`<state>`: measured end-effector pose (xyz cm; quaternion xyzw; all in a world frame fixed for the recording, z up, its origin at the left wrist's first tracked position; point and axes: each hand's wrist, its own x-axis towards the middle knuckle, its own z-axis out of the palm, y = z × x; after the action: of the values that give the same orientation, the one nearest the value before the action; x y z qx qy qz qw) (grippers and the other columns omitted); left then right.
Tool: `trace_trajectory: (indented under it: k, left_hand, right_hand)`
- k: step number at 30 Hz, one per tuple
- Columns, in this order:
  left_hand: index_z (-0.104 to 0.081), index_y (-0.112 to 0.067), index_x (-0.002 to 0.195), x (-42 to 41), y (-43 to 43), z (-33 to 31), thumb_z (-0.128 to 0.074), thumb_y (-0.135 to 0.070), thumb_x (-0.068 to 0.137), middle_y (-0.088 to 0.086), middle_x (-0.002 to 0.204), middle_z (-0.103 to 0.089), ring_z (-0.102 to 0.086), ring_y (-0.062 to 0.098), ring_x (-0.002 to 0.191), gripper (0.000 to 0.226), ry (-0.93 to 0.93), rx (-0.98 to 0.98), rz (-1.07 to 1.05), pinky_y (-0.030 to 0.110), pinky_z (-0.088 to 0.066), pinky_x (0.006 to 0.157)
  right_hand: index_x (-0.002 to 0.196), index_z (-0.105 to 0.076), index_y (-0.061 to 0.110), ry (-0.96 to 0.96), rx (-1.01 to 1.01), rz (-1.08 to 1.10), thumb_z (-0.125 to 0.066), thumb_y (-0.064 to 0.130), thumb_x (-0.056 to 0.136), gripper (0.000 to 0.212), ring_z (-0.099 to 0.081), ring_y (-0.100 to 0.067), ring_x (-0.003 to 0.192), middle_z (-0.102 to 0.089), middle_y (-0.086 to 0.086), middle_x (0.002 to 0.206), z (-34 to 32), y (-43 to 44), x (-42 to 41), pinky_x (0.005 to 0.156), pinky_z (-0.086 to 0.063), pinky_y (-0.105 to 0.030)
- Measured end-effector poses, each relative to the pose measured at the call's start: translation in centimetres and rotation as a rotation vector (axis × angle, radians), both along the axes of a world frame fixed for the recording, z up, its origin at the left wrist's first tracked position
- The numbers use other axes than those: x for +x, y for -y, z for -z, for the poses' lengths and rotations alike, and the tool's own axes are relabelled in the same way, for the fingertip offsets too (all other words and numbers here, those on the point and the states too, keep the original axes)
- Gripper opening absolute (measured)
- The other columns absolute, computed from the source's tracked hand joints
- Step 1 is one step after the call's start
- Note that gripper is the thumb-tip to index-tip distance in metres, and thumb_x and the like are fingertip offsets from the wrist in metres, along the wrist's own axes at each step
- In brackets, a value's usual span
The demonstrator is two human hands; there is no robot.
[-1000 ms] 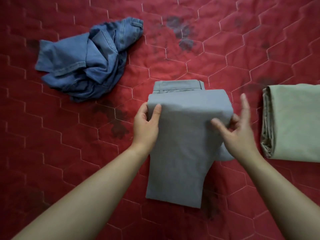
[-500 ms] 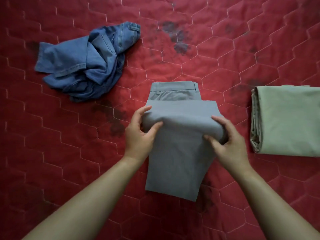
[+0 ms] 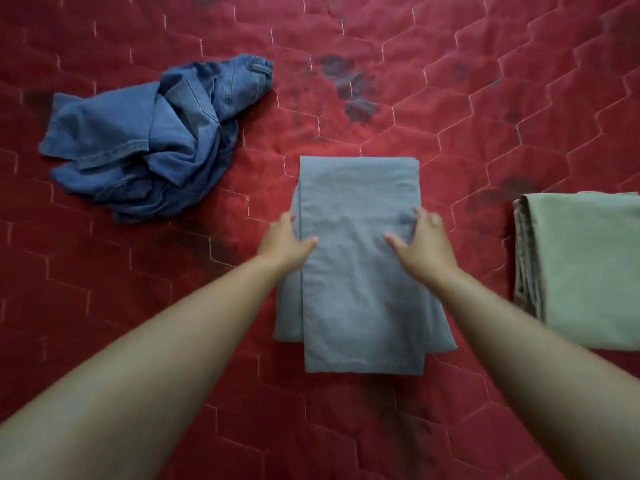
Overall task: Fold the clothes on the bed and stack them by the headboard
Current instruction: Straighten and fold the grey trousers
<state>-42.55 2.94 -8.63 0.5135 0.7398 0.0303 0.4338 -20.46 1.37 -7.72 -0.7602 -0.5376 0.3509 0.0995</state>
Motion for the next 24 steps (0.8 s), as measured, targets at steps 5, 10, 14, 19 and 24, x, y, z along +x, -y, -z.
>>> trace_trajectory:
  k: [5, 10, 14, 19, 24]
  left_hand:
    - [-0.046, -0.007, 0.128, 0.5, 5.2, 2.5, -0.069, -0.023, 0.080, 0.016, 0.122, -0.052, -0.057, 0.030, 0.107, 0.055, 0.061, 0.043, -0.066, 0.040, -0.046, 0.095]
    - [-0.037, -0.021, 0.135, 0.9, 8.3, 2.8, -0.065, -0.035, 0.081, 0.009, 0.133, -0.034, -0.038, 0.030, 0.122, 0.063, -0.199, 0.175, -0.006, 0.042, -0.037, 0.100]
    - [-0.016, -0.033, 0.146, 0.8, 11.5, 3.1, -0.059, -0.042, 0.086, 0.012, 0.141, -0.025, -0.032, 0.033, 0.126, 0.075, -0.172, 0.069, -0.052, 0.040, -0.035, 0.101]
    - [-0.009, -0.038, 0.146, -0.3, 13.4, 3.4, -0.056, -0.049, 0.086, 0.020, 0.118, -0.049, -0.052, 0.038, 0.107, 0.077, -0.169, 0.022, -0.026, 0.041, -0.041, 0.092]
    - [-0.011, -0.038, 0.146, -1.2, 14.4, 2.3, -0.059, -0.045, 0.085, 0.018, 0.134, -0.037, -0.041, 0.034, 0.121, 0.078, -0.357, 0.126, 0.179, 0.046, -0.043, 0.091]
  right_hand:
    - [0.137, -0.034, 0.003, 0.050, -0.009, 0.084, -0.066, 0.027, 0.084, 0.067, -0.040, -0.036, 0.119, -0.038, -0.019, 0.129, 2.9, 5.4, -0.6, 0.101, -0.032, -0.036]
    - [0.145, -0.023, 0.016, 0.153, -0.082, 0.155, -0.063, 0.042, 0.083, 0.078, -0.031, -0.030, 0.128, -0.028, -0.009, 0.140, 3.7, 8.7, -0.6, 0.098, -0.034, -0.051]
    - [0.148, -0.012, 0.030, 0.169, -0.137, 0.162, -0.059, 0.054, 0.081, 0.085, -0.031, -0.032, 0.128, -0.026, -0.011, 0.143, 4.4, 11.3, 0.1, 0.099, -0.035, -0.053]
    - [0.147, -0.009, 0.032, -0.002, -0.129, 0.161, -0.062, 0.047, 0.082, 0.085, -0.048, -0.033, 0.117, -0.046, -0.014, 0.132, 4.7, 12.3, 1.0, 0.088, -0.043, -0.042]
    - [0.144, -0.031, 0.022, 0.351, 0.076, -0.087, -0.070, 0.034, 0.078, 0.077, -0.033, -0.039, 0.128, -0.032, -0.018, 0.142, 3.6, 13.8, 0.5, 0.100, -0.032, -0.052]
